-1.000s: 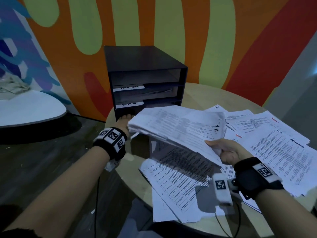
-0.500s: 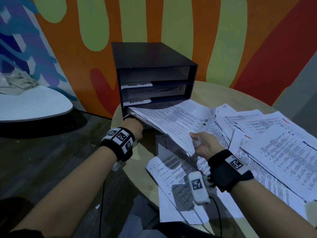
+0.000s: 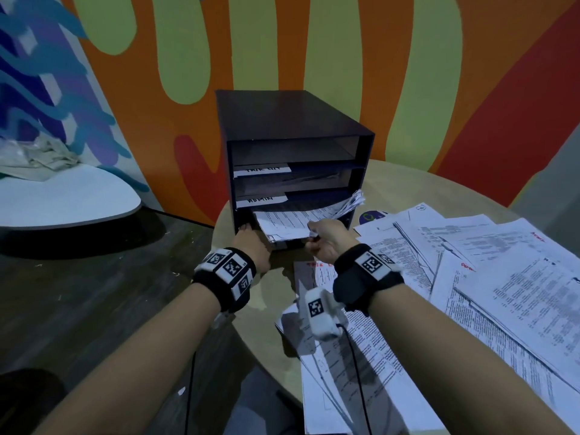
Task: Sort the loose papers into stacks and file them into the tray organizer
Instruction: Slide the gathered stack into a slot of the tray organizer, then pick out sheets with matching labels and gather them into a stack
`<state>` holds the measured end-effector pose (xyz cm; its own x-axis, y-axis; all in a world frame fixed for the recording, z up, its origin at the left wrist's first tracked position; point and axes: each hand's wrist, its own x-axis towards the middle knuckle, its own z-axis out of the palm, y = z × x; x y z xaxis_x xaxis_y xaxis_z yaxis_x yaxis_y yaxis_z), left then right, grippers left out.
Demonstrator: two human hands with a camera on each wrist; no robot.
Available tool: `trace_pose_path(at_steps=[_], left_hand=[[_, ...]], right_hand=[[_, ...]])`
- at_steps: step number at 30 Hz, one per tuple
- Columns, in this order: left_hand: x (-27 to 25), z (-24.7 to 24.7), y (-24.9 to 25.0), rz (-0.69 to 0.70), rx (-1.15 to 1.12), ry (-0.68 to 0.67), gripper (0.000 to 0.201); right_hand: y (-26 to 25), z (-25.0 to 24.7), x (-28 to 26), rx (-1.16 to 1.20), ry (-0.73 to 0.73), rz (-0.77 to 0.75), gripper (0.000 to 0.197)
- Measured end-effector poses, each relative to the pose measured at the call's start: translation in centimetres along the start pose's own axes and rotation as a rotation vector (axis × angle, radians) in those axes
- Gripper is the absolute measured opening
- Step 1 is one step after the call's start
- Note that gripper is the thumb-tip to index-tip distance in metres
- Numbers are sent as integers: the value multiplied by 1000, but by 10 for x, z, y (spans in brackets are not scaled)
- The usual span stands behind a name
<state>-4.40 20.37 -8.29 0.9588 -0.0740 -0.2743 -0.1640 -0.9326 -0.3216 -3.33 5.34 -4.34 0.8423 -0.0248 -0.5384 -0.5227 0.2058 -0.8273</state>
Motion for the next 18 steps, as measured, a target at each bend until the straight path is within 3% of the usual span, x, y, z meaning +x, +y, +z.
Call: trace_pose_path(at_steps=[5,7,9,15,18], left_hand=[[-5,-5,0,27,-76,38,37],[-3,-4,0,-12,-121,89,52],[-4,-4,0,-30,-137,132,75],[-6,4,-1,8,-106,202,91],[-12,4,-3,34,-167,264,77]], right_hand=[[-3,19,27,109,5,4,8],[-11,24,39,235,1,-47,37],[-16,30,42,303,18,-59,52],[-9,30,45,421,-65,-46,23],[-14,31,52,386,28,-34,35]])
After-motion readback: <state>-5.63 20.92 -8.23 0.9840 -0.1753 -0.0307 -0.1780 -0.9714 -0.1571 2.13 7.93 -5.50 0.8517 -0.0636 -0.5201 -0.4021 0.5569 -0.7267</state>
